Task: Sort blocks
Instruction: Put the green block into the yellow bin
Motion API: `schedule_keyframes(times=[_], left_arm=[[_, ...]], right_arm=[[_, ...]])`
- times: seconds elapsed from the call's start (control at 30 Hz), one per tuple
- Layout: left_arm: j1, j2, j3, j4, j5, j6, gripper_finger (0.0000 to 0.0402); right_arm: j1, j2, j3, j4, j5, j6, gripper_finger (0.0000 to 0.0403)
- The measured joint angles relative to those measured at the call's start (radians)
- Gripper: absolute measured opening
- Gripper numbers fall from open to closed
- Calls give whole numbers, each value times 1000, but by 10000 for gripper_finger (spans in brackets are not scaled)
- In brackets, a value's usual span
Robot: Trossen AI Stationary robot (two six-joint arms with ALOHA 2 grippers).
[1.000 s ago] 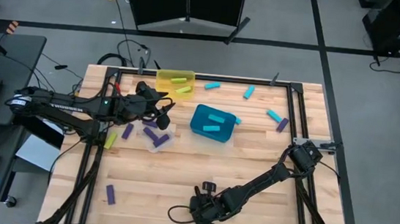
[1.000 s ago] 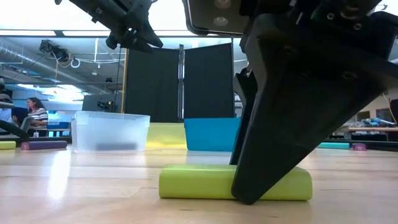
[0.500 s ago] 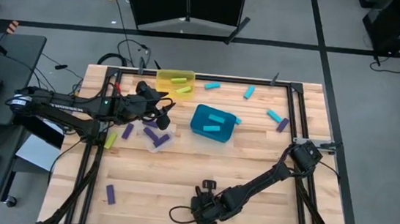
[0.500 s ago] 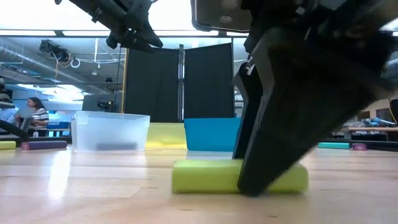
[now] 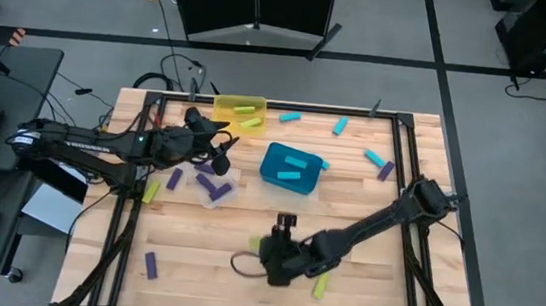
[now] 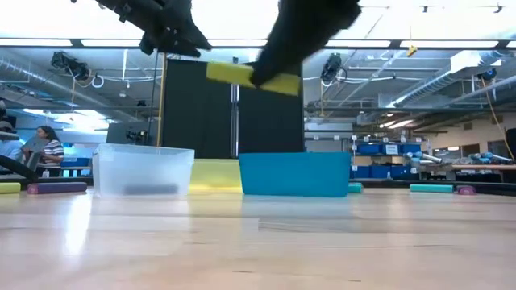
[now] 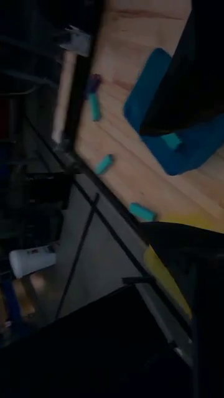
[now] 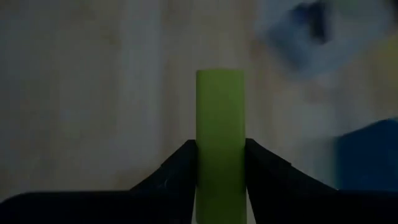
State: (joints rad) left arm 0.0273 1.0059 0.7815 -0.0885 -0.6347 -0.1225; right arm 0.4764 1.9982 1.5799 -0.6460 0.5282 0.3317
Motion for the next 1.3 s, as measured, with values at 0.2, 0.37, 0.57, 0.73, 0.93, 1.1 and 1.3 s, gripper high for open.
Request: schedule_keyframes(times=[0.2,0.37,0.57,0.73,0.93,1.1,1.3], left_arm=[[0,-100,0,-7,-41,44,243],[0,-185,0,-44,-50,44,243],[0,-253,0,-123,-76,45,243],[0,-292,0,-147,-95,44,243],[0,-301,0,-154,-97,44,243],[0,-301,0,-168,-121,44,243],[0,-299,0,-184,-149,27,243]], right_arm=[[-116,-84,1,53,71,-173,118],[-257,-112,2,160,4,-365,118],[-461,-119,2,318,-208,-568,118],[-654,-119,2,439,-390,-634,119],[-848,-105,3,572,-542,-637,119],[-937,-47,2,627,-659,-610,120],[-970,60,22,705,-729,-562,120]])
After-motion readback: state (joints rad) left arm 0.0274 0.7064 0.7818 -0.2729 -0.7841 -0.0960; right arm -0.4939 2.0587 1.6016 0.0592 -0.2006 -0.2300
